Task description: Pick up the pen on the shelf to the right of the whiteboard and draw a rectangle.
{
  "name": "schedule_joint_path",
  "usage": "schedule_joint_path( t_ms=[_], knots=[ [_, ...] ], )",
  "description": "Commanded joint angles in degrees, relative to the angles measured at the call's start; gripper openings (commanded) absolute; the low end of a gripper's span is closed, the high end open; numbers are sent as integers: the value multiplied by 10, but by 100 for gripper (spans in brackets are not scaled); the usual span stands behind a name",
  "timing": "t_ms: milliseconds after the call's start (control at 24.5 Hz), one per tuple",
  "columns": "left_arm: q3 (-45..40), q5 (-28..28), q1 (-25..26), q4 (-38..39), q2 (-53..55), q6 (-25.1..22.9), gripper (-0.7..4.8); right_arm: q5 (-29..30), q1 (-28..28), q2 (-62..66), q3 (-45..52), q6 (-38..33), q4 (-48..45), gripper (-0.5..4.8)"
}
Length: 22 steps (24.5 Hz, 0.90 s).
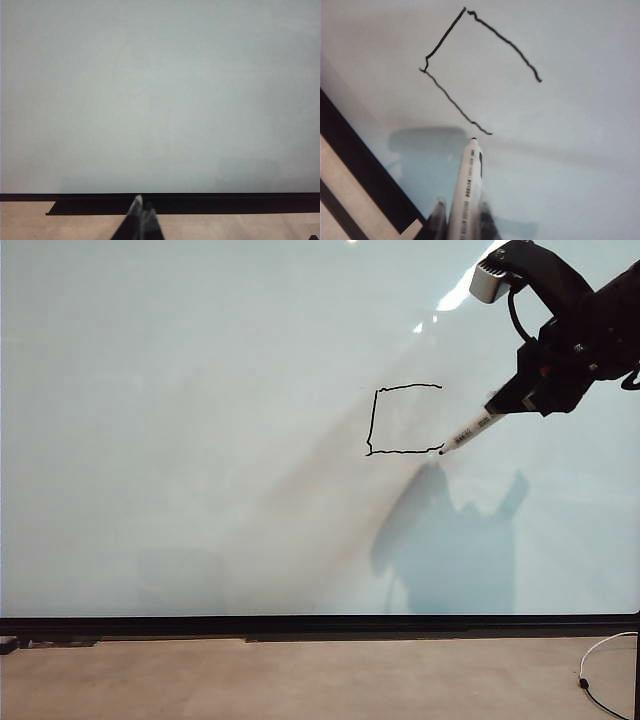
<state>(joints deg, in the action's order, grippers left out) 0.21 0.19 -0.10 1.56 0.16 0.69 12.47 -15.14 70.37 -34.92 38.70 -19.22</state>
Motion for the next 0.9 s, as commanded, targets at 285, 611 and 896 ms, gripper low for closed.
schedule_joint_path(
  t_ms=[285, 611, 896],
  knots=[
    [2, 0, 0, -3, 0, -2, -5, -4, 0, 11, -7, 2, -25, -5],
    [2, 0, 0, -4, 0, -2, -4, -4, 0, 31, -25, 2, -30, -5],
    [2, 0, 0, -3, 0, -2, -4, -21, 0, 23, -25, 2, -36, -5]
  ],
)
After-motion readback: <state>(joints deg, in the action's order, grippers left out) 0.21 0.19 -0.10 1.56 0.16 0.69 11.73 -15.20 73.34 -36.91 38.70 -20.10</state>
